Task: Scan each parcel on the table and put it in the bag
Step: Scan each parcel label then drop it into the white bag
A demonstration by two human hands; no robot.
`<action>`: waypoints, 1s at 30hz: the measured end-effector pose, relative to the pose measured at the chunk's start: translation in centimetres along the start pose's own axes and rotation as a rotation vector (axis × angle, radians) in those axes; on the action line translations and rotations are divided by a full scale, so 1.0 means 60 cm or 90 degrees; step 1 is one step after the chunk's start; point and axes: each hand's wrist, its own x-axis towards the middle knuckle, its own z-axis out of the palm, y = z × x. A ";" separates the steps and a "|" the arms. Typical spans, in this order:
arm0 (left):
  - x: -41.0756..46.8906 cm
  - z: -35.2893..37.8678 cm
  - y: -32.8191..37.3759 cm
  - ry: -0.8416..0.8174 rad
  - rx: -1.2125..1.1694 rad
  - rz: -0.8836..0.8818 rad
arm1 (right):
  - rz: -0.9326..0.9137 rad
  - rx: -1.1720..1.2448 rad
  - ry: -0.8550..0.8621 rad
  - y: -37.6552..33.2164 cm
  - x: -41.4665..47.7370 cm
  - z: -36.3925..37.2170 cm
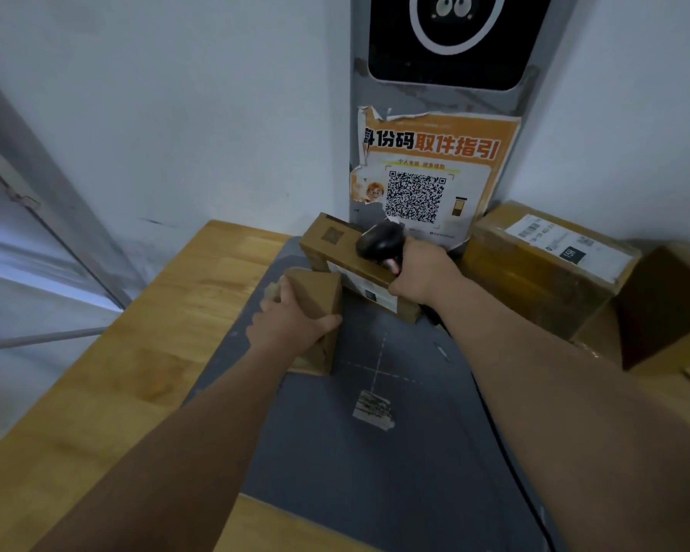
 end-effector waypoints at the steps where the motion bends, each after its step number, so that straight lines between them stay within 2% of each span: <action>1: -0.012 0.004 -0.002 0.002 -0.027 -0.005 | -0.002 -0.017 0.004 -0.004 -0.011 0.002; 6: -0.100 0.015 -0.034 0.013 -0.273 -0.074 | 0.006 0.000 0.009 0.003 -0.117 0.011; 12: -0.282 0.074 -0.088 -0.006 -0.237 -0.081 | -0.017 0.084 -0.042 0.044 -0.341 0.026; 18: -0.493 0.158 -0.109 0.010 -0.337 -0.044 | 0.041 0.104 -0.040 0.099 -0.564 0.038; 20: -0.557 0.181 -0.113 0.014 -0.372 -0.043 | 0.072 0.178 -0.042 0.122 -0.633 0.043; 26: -0.705 0.224 -0.122 0.017 -0.453 -0.032 | 0.218 0.546 -0.043 0.200 -0.800 0.065; 30: -0.769 0.234 -0.118 0.028 -0.431 0.018 | 0.352 0.761 -0.103 0.246 -0.893 0.109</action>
